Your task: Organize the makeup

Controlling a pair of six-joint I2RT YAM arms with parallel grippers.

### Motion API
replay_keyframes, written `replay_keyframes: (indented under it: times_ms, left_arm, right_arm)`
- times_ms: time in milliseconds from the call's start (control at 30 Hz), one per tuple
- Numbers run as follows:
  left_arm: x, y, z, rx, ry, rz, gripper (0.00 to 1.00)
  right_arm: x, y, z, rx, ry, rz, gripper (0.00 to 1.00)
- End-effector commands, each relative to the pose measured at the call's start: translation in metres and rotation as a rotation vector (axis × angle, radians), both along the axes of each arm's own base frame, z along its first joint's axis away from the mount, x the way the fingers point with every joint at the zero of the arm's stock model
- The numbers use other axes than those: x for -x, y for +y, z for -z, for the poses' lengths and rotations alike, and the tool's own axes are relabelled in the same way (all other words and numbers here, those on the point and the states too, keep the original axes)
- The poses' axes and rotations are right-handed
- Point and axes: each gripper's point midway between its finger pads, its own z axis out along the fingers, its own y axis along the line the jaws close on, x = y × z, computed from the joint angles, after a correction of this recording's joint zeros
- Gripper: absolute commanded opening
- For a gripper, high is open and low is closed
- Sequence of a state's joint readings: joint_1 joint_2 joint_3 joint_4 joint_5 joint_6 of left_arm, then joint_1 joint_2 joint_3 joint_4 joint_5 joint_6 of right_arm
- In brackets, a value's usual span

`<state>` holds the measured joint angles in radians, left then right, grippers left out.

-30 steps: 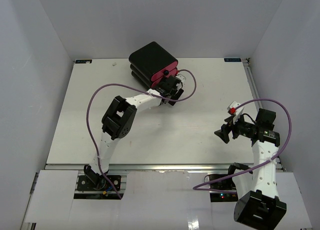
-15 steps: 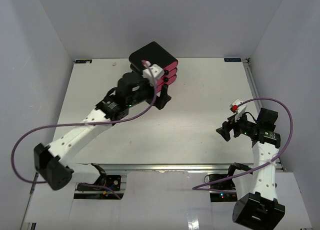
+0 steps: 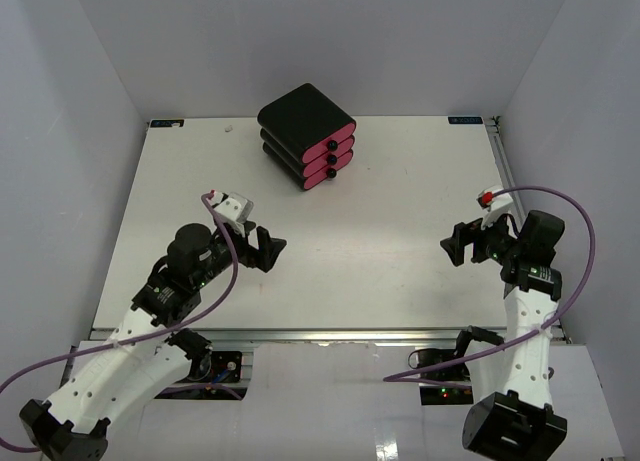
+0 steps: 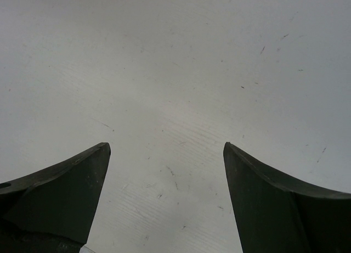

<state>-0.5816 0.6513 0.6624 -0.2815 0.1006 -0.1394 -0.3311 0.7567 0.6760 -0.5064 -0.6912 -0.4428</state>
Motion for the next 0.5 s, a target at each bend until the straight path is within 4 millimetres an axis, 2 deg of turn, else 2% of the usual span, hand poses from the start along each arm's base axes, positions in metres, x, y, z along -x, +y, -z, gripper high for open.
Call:
replay_keyframes:
  times_ms: [0,467]
  left_arm:
    - [-0.001,0.018,-0.021,0.05,-0.078,-0.088,0.98]
    - [-0.001,0.012,-0.014,0.04,-0.057,-0.061,0.98]
  right_arm:
    - [-0.008,-0.014,-0.017,0.001,-0.107,0.111,0.9]
    - [-0.009,-0.026,-0.02,-0.012,-0.125,0.224,0.9]
